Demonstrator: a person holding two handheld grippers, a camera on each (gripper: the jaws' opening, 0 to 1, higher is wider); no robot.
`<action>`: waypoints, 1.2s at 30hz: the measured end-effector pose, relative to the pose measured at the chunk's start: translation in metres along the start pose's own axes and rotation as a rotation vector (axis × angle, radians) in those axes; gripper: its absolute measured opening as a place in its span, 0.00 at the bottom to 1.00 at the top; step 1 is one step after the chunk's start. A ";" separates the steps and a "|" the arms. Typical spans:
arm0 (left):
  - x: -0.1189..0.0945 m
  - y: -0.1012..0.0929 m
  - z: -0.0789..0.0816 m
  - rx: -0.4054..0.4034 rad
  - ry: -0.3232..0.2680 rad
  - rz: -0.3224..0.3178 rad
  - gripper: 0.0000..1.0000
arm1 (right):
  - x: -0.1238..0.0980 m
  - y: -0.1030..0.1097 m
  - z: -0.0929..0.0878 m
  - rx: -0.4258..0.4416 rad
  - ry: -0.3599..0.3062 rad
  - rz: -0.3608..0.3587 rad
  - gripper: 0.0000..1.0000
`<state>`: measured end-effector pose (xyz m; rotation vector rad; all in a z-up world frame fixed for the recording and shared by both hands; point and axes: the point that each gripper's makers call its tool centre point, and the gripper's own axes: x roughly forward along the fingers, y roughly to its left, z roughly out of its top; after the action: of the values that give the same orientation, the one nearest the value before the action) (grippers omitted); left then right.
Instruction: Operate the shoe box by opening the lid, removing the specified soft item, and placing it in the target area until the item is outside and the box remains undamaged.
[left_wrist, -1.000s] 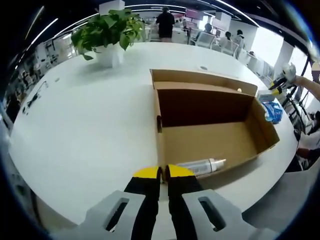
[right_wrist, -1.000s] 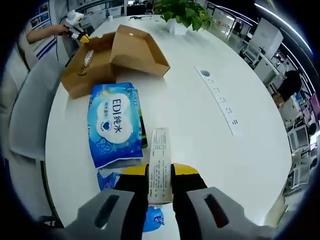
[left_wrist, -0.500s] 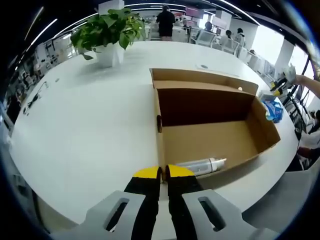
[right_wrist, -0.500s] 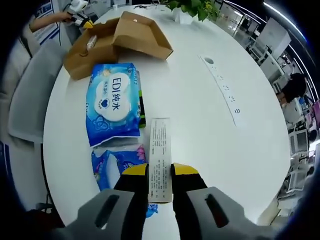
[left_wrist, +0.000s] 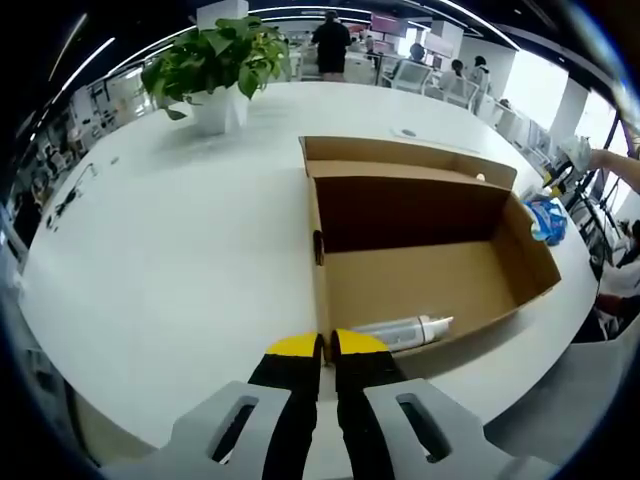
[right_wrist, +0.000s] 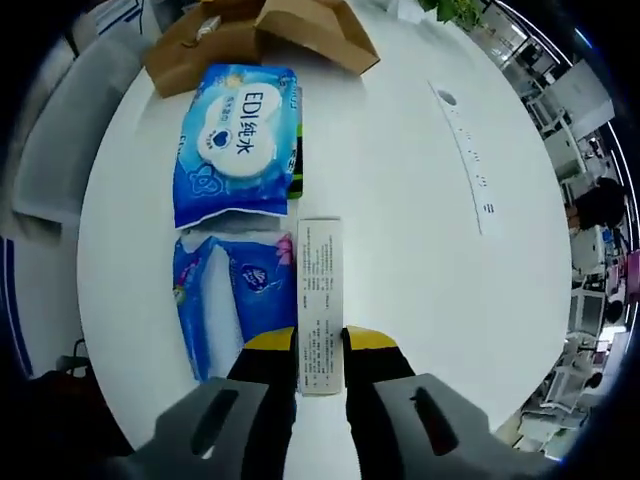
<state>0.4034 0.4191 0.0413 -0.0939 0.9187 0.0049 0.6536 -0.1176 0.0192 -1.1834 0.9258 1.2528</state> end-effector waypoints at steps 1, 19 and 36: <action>0.000 0.000 0.000 0.000 0.000 0.000 0.02 | 0.000 0.000 0.000 -0.001 0.001 0.000 0.15; 0.001 0.001 0.000 0.011 0.003 -0.003 0.02 | 0.002 -0.017 0.003 -0.039 0.011 -0.051 0.15; 0.001 0.001 0.002 0.063 -0.003 -0.004 0.03 | -0.009 -0.021 0.012 0.003 -0.030 -0.118 0.20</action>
<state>0.4053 0.4203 0.0420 -0.0373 0.9144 -0.0279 0.6721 -0.1064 0.0333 -1.1961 0.8240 1.1708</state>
